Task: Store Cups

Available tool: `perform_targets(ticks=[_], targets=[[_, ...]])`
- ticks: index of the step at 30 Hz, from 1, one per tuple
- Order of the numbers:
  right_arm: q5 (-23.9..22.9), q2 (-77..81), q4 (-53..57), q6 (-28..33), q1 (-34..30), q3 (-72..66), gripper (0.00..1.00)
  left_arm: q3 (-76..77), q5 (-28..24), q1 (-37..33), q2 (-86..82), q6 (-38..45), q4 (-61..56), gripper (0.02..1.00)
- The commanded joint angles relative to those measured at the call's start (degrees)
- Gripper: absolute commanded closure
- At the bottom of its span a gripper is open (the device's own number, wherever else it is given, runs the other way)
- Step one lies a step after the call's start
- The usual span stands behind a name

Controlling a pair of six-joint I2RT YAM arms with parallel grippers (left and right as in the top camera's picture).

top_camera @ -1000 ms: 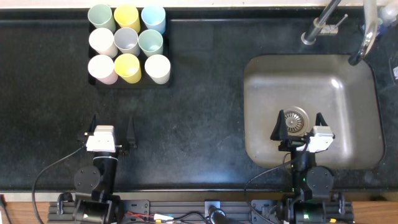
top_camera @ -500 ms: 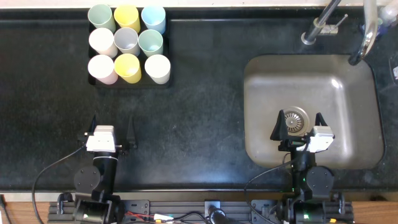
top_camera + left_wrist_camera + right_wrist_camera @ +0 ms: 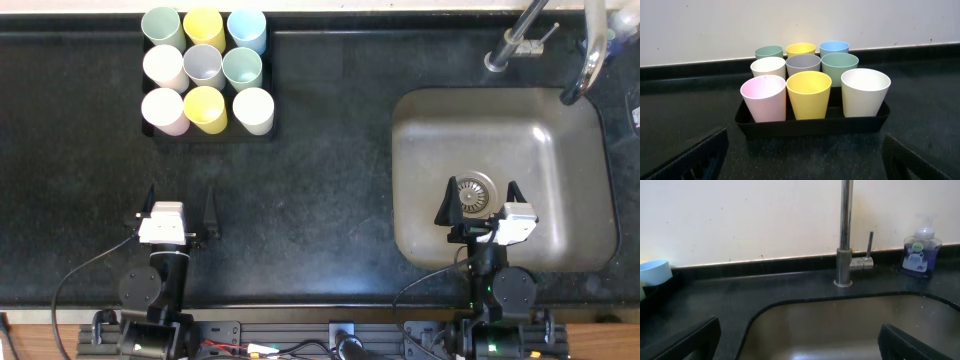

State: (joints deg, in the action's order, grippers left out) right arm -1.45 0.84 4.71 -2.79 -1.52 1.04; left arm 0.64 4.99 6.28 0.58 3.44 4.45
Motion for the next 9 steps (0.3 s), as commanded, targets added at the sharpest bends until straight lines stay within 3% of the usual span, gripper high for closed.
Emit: perform_targets(ticks=[1,9], targets=[[0.4,-0.6,-0.2,-0.2,-0.3,-0.8,0.003,-0.2,0.4,-0.2,-0.5,1.1,-0.1,0.020],[0.4,-0.6,-0.2,-0.2,-0.3,-0.8,0.005,-0.2,0.4,-0.2,-0.5,1.1,-0.1,0.020]])
